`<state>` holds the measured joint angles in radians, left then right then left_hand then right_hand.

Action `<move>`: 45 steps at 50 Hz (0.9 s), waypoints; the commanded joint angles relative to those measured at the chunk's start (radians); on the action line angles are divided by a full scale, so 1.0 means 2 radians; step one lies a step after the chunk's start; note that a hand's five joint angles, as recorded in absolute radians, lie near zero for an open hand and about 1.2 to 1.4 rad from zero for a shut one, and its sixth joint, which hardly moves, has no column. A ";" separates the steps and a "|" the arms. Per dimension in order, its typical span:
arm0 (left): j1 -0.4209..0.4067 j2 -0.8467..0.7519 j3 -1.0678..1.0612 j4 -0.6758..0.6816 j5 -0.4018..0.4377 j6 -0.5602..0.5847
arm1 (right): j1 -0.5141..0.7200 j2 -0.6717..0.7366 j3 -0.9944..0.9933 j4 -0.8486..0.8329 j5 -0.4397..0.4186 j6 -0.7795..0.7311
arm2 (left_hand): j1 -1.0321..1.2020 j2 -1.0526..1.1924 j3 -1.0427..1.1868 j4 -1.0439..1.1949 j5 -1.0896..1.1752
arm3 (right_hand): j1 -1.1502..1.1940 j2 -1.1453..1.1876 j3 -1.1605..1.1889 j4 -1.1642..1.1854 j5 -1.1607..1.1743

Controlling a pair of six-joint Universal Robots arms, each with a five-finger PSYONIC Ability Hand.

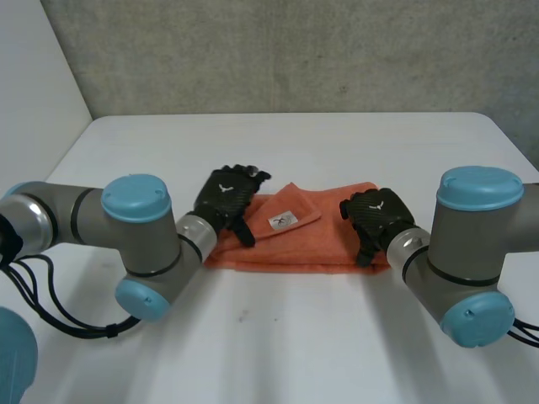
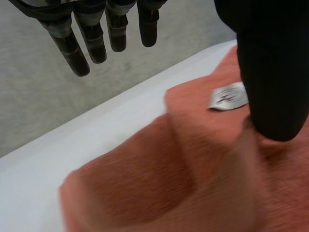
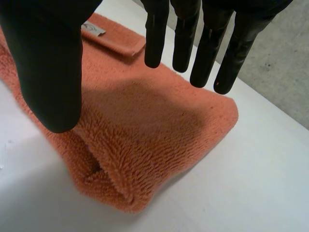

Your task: Fold the laundry

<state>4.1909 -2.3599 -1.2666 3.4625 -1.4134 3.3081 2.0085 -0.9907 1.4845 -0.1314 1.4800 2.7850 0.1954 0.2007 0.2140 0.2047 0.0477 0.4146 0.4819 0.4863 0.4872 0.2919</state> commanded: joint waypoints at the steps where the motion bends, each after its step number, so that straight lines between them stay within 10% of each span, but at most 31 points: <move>1: 0.041 -0.018 0.030 0.001 -0.075 0.006 | -0.002 0.012 0.002 -0.007 0.001 0.000 | 0.065 0.062 0.055 0.060 0.051 | 0.091 0.057 0.055 0.054 0.065; 6: 0.065 -0.014 0.021 -0.002 -0.146 0.048 | -0.006 0.012 0.001 -0.007 0.002 -0.002 | 0.052 0.049 0.042 0.047 0.038 | 0.091 0.057 0.055 0.054 0.065; 18: 0.038 0.069 -0.074 0.001 -0.109 0.049 | -0.012 0.014 0.009 -0.009 0.006 -0.015 | 0.016 0.014 0.007 0.012 0.003 | 0.133 0.099 0.097 0.097 0.107; 28: 0.034 0.120 -0.123 0.001 -0.108 0.049 | -0.027 0.018 0.029 -0.038 0.036 -0.062 | 0.006 0.003 -0.003 0.001 -0.007 | 0.490 0.457 0.455 0.454 0.465; 45: 0.048 0.190 -0.192 0.001 -0.106 0.049 | -0.004 -0.002 -0.049 -0.042 0.049 -0.227 | 0.000 -0.002 -0.009 -0.004 -0.013 | 0.491 0.457 0.455 0.455 0.465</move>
<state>4.2756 -2.0200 -1.6141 3.4652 -1.6249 3.4054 1.9211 -0.9816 1.4943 -0.2134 1.5849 2.4419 0.2381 0.2230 0.2379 0.2223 0.0493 0.9450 1.1755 1.1797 1.1914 0.9624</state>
